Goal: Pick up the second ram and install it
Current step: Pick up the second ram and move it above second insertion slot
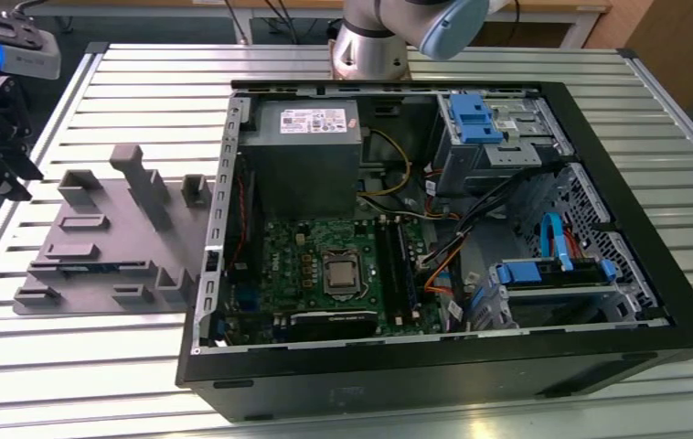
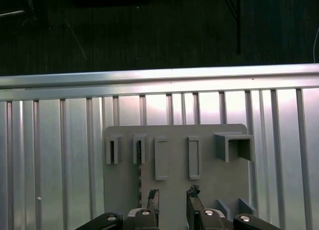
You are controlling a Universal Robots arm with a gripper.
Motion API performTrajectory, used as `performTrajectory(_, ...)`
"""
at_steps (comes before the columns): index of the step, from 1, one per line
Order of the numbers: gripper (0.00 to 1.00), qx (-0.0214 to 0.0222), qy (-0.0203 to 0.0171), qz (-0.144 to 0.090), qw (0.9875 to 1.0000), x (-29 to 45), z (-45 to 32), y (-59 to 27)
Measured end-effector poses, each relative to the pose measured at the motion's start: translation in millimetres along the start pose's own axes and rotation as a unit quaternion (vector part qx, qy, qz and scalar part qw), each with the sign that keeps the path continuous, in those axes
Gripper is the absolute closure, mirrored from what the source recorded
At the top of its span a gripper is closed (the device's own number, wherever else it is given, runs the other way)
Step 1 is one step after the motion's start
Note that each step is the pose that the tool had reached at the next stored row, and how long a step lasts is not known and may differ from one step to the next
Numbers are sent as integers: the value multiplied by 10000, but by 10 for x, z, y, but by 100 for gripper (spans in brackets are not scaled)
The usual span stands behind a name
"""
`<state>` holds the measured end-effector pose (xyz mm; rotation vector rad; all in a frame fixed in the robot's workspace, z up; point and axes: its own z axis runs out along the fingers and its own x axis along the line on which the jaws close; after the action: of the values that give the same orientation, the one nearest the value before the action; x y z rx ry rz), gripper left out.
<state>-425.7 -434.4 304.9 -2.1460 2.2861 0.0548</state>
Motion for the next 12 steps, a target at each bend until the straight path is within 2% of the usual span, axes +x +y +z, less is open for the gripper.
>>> performTrajectory(12,65,0,0,0,10000,16,49,-2)
